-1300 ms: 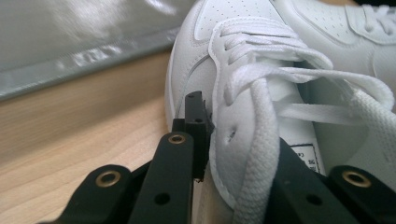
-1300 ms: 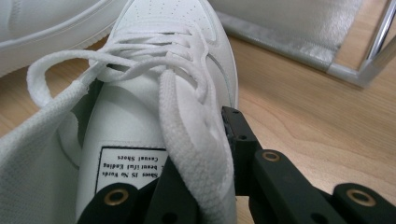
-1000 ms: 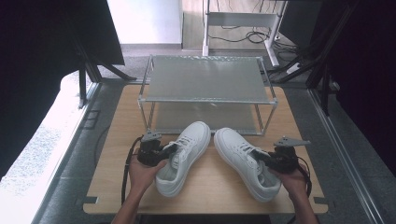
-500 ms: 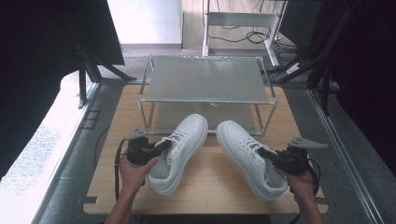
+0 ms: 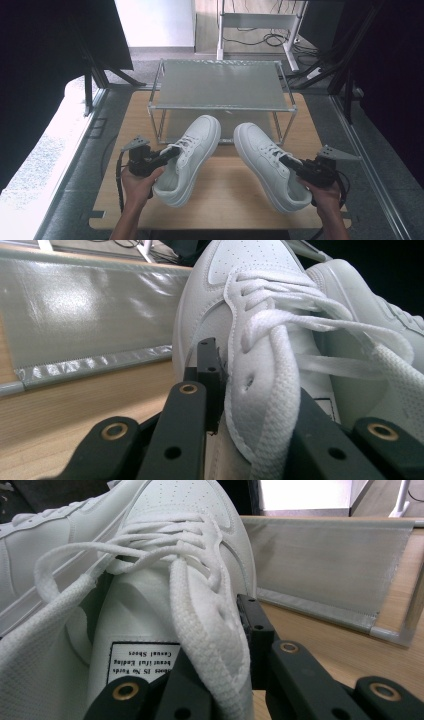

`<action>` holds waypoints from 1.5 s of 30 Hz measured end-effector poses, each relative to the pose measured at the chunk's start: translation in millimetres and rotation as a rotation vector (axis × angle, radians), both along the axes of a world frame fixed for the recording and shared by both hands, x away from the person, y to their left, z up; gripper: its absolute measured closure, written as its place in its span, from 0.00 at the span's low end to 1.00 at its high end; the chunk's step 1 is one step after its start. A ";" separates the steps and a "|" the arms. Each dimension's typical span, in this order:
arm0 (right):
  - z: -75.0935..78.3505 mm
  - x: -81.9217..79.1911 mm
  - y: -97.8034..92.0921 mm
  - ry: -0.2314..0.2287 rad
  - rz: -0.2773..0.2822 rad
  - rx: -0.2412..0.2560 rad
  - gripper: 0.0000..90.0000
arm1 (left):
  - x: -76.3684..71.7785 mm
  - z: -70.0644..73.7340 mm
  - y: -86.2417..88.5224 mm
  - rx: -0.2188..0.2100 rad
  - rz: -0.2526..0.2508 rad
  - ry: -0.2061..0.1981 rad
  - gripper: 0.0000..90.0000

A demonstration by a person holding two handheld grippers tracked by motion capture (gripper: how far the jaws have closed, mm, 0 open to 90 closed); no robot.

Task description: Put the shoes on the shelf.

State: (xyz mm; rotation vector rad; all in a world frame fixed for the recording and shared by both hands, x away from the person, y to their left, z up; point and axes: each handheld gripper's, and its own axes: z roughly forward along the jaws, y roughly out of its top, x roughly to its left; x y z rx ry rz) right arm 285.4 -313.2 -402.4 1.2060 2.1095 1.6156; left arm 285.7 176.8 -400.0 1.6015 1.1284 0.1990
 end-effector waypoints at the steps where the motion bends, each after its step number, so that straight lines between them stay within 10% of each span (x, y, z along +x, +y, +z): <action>1: 0.2 -0.1 -0.2 -0.002 0.002 0.002 0.95 | -0.1 -0.3 0.2 0.000 0.004 -0.004 0.92; 27: 13.0 3.5 10.0 -0.018 0.014 0.069 0.95 | 2.2 11.3 9.0 -0.095 0.001 -0.023 0.92; 45: 61.0 29.3 18.3 -0.099 0.004 0.120 0.95 | 27.9 47.6 4.0 -0.127 0.003 -0.080 0.92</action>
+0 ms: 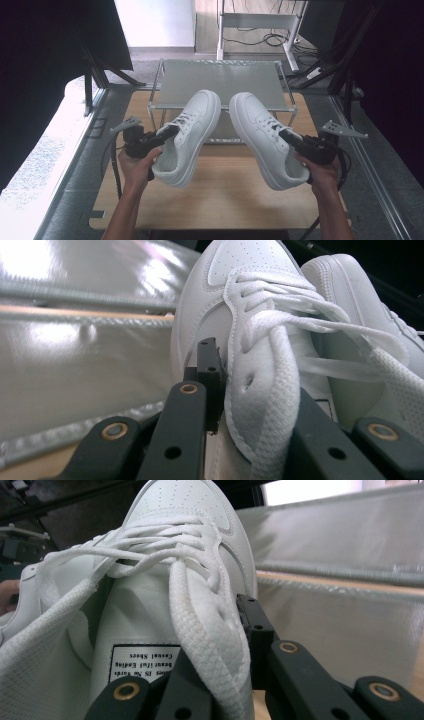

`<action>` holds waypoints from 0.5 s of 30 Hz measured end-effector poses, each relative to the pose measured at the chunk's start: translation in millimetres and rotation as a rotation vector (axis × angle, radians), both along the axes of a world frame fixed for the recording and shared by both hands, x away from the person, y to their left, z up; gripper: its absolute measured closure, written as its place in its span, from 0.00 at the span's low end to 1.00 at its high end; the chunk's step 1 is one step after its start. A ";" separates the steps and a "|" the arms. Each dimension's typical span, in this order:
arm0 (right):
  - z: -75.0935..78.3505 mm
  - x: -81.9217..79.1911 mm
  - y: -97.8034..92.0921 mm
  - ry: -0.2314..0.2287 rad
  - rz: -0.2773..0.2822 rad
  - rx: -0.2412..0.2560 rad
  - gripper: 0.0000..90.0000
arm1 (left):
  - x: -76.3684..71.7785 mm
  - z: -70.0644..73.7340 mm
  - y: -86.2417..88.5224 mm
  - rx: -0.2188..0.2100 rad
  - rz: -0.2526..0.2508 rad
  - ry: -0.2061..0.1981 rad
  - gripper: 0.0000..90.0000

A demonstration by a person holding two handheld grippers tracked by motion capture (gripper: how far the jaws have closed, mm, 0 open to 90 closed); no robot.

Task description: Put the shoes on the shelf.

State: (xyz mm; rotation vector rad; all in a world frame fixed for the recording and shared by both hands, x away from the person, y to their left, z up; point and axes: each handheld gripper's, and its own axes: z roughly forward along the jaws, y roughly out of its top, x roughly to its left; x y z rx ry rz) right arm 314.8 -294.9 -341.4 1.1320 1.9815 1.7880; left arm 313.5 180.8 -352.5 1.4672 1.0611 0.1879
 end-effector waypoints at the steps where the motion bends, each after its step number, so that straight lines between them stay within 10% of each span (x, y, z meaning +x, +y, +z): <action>1: 5.6 3.7 0.8 -0.005 -0.003 0.015 0.95 | 4.4 4.6 -0.5 -0.010 -0.004 -0.001 0.92; 15: 36.7 31.7 8.7 -0.028 -0.019 0.050 0.95 | 31.0 28.1 -3.2 -0.038 -0.008 -0.013 0.92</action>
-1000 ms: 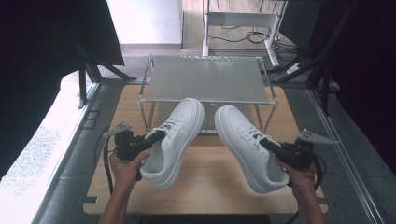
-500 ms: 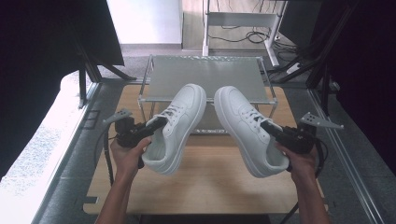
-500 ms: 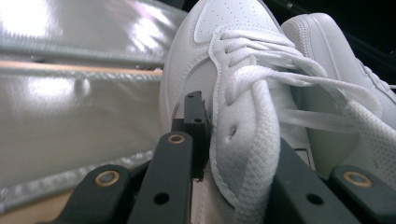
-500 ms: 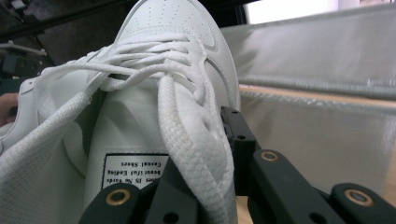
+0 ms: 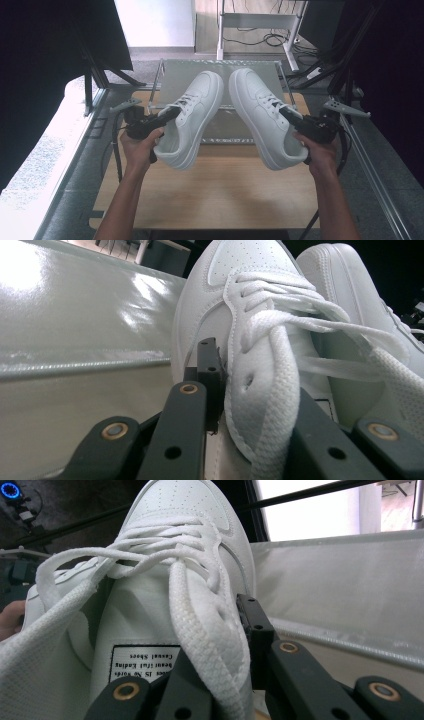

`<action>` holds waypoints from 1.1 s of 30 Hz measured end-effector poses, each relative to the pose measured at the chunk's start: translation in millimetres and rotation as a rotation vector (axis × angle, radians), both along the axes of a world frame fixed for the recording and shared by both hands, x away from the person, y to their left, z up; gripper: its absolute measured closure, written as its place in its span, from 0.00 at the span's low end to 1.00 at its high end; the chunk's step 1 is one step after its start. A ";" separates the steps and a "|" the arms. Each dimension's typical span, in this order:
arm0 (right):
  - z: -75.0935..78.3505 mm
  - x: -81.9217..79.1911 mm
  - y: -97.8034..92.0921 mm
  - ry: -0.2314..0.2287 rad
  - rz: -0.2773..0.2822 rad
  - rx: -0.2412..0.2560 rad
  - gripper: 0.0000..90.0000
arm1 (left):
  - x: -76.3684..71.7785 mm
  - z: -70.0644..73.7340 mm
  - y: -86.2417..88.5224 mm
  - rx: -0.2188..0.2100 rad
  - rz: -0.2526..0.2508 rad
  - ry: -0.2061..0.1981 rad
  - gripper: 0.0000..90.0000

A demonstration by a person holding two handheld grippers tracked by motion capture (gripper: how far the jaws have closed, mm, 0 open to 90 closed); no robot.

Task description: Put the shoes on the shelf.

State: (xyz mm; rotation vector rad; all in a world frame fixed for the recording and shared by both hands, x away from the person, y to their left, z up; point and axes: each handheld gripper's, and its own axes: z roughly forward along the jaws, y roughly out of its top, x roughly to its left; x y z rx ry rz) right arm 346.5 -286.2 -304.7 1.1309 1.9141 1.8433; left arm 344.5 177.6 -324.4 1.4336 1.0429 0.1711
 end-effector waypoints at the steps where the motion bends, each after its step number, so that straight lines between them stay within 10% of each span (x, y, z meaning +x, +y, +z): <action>1: 1.5 1.7 0.7 0.002 -0.004 0.002 0.95 | 2.1 0.6 -1.4 0.001 0.002 0.000 0.92; 33: 21.1 49.5 3.0 0.057 -0.138 0.023 0.95 | 49.5 18.5 -13.9 -0.011 0.036 0.061 0.92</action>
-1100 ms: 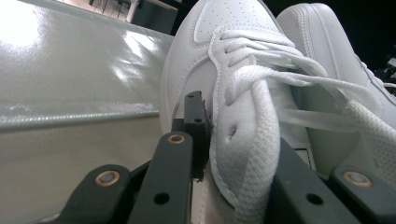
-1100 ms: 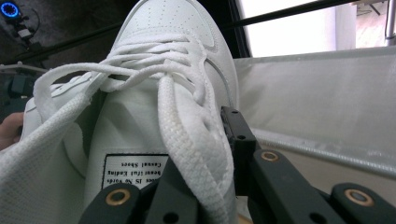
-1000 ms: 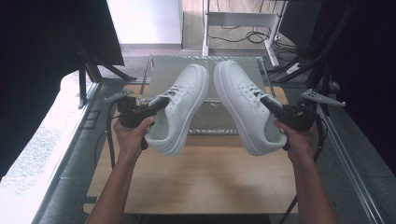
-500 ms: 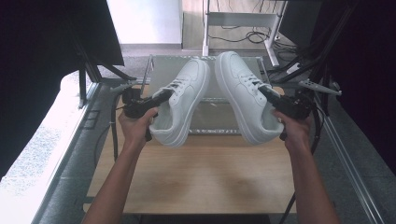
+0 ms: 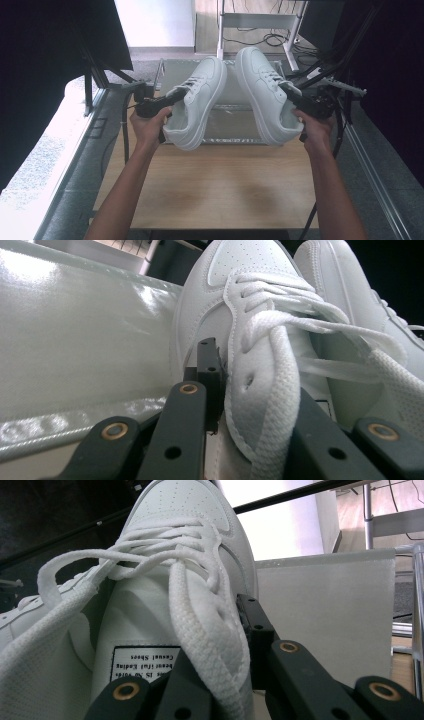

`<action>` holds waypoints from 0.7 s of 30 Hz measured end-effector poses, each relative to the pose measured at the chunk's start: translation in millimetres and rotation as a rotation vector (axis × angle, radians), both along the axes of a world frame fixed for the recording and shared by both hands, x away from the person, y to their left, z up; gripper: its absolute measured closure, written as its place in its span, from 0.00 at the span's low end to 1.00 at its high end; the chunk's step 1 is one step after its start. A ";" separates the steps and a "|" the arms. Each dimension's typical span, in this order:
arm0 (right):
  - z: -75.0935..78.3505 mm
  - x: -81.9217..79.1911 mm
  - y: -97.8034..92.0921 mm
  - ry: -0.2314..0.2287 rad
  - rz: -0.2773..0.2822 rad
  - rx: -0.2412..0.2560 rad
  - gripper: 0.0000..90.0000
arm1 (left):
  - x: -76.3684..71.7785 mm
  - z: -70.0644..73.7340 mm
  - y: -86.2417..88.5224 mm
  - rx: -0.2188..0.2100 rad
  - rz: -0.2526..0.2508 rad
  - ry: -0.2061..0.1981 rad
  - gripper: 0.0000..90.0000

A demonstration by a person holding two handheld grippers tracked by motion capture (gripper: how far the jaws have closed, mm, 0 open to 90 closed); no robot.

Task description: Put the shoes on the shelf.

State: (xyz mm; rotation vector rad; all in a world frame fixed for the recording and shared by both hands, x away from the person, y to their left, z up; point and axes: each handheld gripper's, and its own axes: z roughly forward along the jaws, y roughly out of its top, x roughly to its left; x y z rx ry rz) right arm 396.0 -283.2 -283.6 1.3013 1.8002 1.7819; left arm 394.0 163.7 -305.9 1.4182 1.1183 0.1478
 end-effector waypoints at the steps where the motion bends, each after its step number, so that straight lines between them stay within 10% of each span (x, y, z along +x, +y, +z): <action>1: 0.5 1.5 0.1 0.001 -0.003 0.002 0.95 | 1.6 0.9 0.1 -0.006 0.000 0.003 0.92; 21: 14.6 30.0 14.9 0.026 -0.062 -0.008 0.95 | 29.9 15.8 0.0 -0.058 0.045 0.027 0.92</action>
